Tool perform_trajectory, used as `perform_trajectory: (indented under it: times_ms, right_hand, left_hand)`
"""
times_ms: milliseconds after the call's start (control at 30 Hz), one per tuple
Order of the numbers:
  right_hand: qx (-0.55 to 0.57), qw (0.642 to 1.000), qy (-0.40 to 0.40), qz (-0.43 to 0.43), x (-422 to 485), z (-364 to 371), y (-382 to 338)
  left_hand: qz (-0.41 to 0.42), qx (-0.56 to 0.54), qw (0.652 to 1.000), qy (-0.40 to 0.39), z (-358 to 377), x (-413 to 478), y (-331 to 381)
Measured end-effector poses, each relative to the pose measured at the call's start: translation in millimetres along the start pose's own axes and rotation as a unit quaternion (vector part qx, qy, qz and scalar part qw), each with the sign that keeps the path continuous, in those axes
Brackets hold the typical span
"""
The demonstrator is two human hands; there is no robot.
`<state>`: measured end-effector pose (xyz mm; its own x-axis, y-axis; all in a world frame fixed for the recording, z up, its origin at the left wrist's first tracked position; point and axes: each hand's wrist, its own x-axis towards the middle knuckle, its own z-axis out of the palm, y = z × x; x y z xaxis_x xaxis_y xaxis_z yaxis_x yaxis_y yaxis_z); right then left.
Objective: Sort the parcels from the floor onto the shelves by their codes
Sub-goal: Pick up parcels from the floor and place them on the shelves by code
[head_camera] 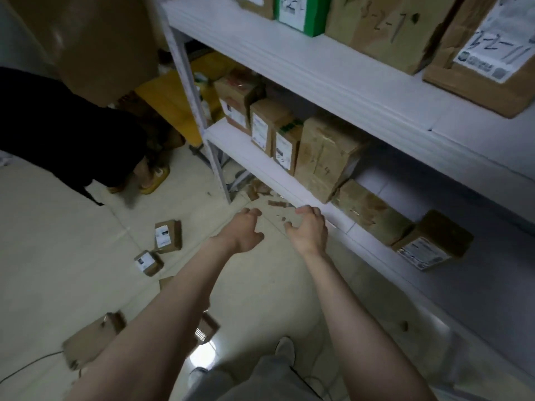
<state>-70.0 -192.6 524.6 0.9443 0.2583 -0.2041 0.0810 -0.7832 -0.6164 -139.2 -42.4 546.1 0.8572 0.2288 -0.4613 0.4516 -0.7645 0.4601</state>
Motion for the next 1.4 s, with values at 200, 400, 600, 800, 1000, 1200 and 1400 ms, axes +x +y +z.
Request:
perform_trajectory:
  times_ms: [200, 400, 600, 800, 1000, 1200, 1400]
  right_hand:
    - [-0.017, 0.991, -0.127, -0.045, -47.7, 83.6, -62.5]
    - [-0.019, 0.982, -0.171, -0.076, -90.5, 160.9, -120.9]
    - [-0.007, 0.974, -0.214, -0.079, -124.2, 231.2, -170.1]
    - [0.0, 0.965, -0.252, -0.071, -112.5, 286.6, -208.0]
    - [-0.017, 0.964, -0.265, -0.015, -52.5, 328.0, -223.0]
    - [-0.049, 0.963, -0.264, -0.019, 34.4, 378.8, -244.8]
    - [-0.046, 0.96, -0.275, -0.026, 90.4, 463.6, -229.6]
  left_hand:
    - [-0.089, -0.037, 0.995, 0.005, -11.8, -46.9, -113.0]
    - [-0.155, -0.061, 0.986, 0.013, -16.3, -93.3, -217.9]
    - [-0.21, -0.097, 0.972, 0.025, -19.6, -127.2, -309.3]
    - [-0.266, -0.115, 0.957, 0.027, -34.4, -118.2, -357.9]
    - [-0.292, -0.145, 0.944, 0.044, -56.8, -56.5, -391.8]
    - [-0.303, -0.156, 0.938, 0.06, -61.9, 23.4, -429.3]
    - [-0.312, -0.107, 0.943, 0.055, -30.3, 94.3, -485.9]
